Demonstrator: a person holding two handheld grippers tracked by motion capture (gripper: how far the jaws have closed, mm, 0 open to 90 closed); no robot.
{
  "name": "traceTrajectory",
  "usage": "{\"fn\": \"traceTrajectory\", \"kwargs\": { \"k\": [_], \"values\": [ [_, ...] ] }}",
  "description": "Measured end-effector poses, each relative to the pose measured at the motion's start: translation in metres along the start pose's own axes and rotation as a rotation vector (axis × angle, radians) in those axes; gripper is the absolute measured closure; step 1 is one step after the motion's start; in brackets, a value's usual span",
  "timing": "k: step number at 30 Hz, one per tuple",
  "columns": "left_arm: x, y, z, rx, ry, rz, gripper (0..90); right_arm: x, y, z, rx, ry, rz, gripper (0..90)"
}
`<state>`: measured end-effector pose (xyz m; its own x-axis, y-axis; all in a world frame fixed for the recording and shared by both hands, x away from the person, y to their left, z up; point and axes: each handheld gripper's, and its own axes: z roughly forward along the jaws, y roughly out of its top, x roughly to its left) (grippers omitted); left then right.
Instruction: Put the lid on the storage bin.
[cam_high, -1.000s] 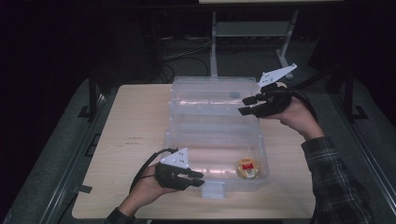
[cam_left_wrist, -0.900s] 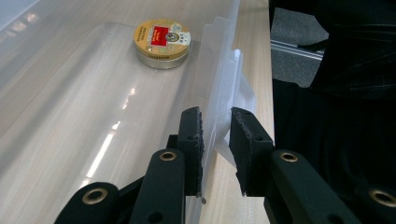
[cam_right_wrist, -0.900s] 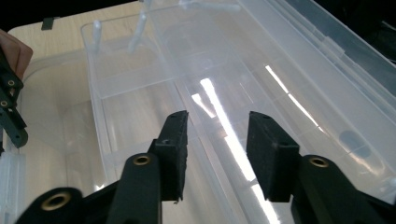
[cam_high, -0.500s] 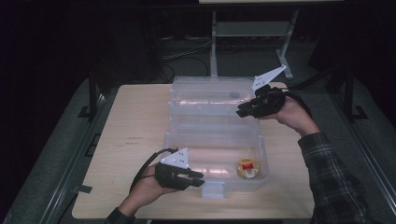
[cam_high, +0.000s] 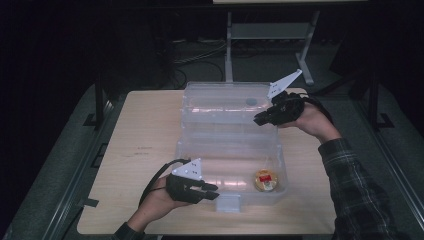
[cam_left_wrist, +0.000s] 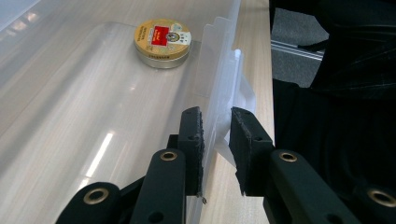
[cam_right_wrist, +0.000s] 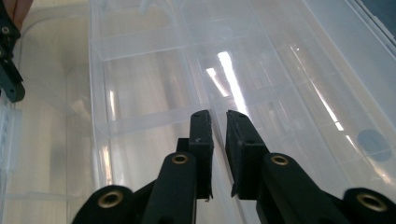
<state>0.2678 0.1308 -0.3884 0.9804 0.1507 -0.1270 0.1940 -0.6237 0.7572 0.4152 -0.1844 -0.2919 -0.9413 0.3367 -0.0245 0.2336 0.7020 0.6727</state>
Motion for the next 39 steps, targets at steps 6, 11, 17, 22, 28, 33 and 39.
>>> {"fn": "traceTrajectory", "kwargs": {
  "k": [6,11,17,22,28,33,39],
  "values": [
    [-0.001,0.000,0.000,-0.001,0.006,-0.003,75.1,-0.002,0.001,0.002,-0.001,0.034,-0.013,85.4],
    [0.000,0.000,0.000,0.004,0.007,-0.002,75.2,-0.002,0.002,0.001,0.002,0.057,-0.024,87.4],
    [0.000,0.001,0.000,0.005,0.013,-0.010,75.3,0.000,0.003,0.000,0.002,0.064,-0.026,88.3],
    [0.000,0.000,0.000,0.003,0.018,-0.013,75.4,0.001,0.003,-0.001,-0.002,0.066,-0.029,88.9],
    [0.000,0.000,0.000,-0.003,0.022,-0.017,75.3,0.003,0.003,-0.002,-0.010,0.069,-0.033,89.2],
    [0.001,0.000,0.000,-0.006,0.024,-0.024,75.2,0.007,0.002,-0.004,-0.023,0.079,-0.038,89.4],
    [0.000,0.000,0.000,-0.008,0.021,-0.029,75.1,0.013,0.000,-0.008,-0.034,0.086,-0.042,89.4]
  ]
}}
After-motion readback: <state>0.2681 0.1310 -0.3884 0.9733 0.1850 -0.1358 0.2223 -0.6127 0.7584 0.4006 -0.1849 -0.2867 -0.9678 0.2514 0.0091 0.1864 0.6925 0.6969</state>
